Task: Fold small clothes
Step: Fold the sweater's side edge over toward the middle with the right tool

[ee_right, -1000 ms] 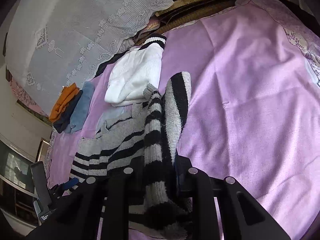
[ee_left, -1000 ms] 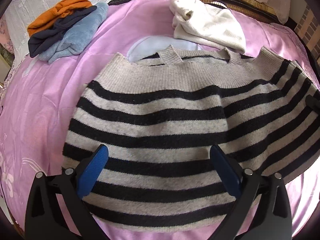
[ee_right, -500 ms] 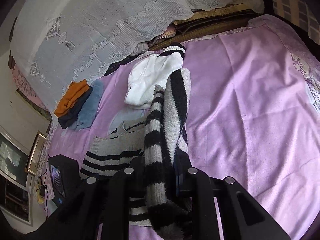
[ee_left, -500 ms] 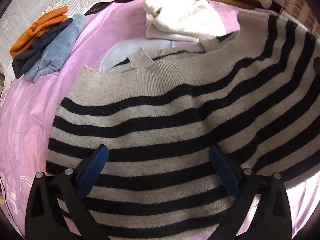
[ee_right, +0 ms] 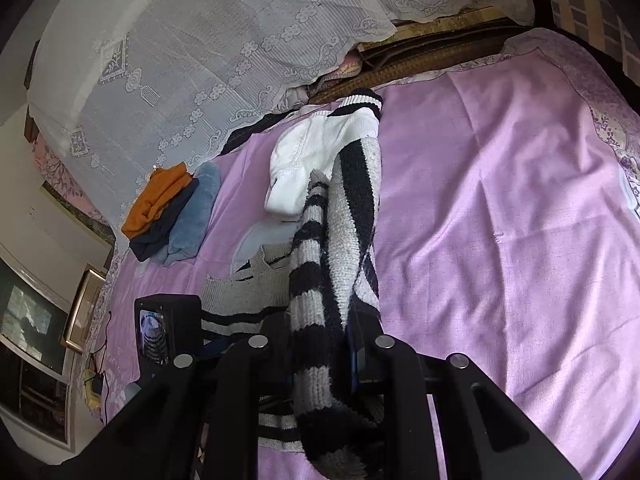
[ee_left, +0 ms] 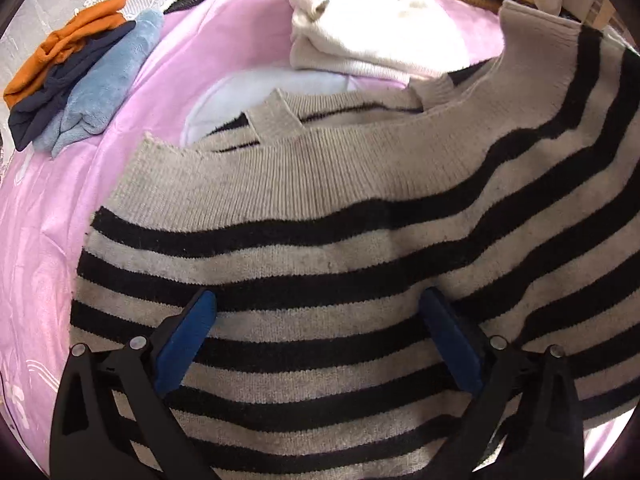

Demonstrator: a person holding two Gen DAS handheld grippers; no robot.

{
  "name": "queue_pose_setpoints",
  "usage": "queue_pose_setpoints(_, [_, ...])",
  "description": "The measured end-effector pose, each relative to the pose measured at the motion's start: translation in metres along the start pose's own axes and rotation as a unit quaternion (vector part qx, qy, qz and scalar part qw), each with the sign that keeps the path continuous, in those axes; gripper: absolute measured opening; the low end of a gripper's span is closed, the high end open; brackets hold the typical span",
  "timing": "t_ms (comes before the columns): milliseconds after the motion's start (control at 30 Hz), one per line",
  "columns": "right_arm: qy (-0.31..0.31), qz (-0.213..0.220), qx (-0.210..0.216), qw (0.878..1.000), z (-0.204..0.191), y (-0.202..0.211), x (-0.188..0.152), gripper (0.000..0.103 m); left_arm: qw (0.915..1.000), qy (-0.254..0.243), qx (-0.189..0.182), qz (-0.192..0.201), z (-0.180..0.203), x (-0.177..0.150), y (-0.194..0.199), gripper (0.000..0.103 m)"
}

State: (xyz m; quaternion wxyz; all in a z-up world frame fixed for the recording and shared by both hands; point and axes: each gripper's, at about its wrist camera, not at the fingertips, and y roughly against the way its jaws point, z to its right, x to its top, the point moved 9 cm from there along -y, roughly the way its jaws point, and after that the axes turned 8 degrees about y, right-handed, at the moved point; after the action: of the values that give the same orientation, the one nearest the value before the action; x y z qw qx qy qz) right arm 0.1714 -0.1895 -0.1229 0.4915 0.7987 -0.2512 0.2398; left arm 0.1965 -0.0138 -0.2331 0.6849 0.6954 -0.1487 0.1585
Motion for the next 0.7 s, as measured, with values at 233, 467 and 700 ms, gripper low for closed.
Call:
queue_pose_setpoints(233, [0.013, 0.001, 0.006, 1.000, -0.024, 0.000, 0.003, 0.019, 0.9966, 0.041, -0.070, 0.015, -0.005, 0.013, 0.037, 0.098])
queue_pose_setpoints(467, [0.044, 0.006, 0.022, 0.999, -0.074, 0.005, 0.009, 0.019, 0.9921, 0.057, -0.109, 0.023, -0.003, 0.026, 0.053, 0.098])
queue_pose_setpoints(700, [0.081, -0.009, 0.046, 0.996, -0.138, -0.011, 0.001, 0.019, 0.9888, 0.099, -0.105, 0.039, -0.062, 0.020, 0.066, 0.098])
